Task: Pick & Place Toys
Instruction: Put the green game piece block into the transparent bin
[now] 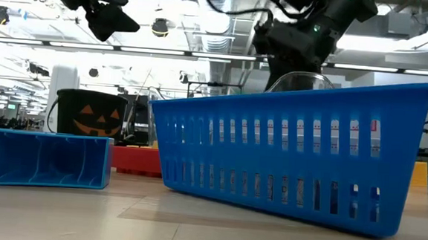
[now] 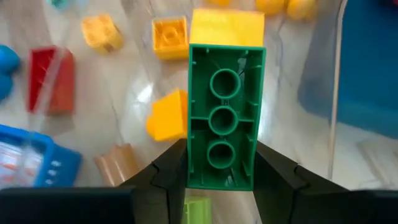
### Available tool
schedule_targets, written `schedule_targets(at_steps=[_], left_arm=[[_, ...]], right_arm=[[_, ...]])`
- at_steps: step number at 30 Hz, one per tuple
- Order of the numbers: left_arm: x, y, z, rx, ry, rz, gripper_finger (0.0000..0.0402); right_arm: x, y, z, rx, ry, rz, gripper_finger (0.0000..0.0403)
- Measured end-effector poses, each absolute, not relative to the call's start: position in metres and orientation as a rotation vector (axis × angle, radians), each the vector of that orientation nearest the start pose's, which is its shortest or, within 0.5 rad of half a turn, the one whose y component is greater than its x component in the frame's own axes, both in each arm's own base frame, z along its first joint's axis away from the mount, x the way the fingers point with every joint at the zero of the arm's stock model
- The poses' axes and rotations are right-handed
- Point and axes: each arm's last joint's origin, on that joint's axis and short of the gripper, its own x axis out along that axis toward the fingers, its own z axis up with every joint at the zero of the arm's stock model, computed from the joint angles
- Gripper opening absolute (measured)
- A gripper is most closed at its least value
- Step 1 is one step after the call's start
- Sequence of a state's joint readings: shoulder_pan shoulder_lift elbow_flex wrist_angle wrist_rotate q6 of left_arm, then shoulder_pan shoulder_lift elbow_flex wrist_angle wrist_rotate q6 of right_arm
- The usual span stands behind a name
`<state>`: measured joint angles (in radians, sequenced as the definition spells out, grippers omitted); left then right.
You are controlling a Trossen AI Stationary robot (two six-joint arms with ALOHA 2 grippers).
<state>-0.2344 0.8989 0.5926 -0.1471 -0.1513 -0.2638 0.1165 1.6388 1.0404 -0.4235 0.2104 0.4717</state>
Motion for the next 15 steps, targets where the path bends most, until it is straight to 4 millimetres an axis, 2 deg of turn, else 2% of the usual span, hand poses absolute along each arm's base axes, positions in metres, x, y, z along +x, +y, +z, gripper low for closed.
schedule_targets(at_steps=[6,15], left_arm=[[0.1897,-0.0408,0.2512,-0.172,0.453,-0.022,0.0237],[0.1897,-0.0408,0.2511,-0.171,0.453,-0.022,0.0237]], right_arm=[[0.3227,0.0287,0.1879,0.258,1.007,-0.338,0.0137],[0.3240,0.0270,0.1894,0.257,0.993,-0.337,0.0173]])
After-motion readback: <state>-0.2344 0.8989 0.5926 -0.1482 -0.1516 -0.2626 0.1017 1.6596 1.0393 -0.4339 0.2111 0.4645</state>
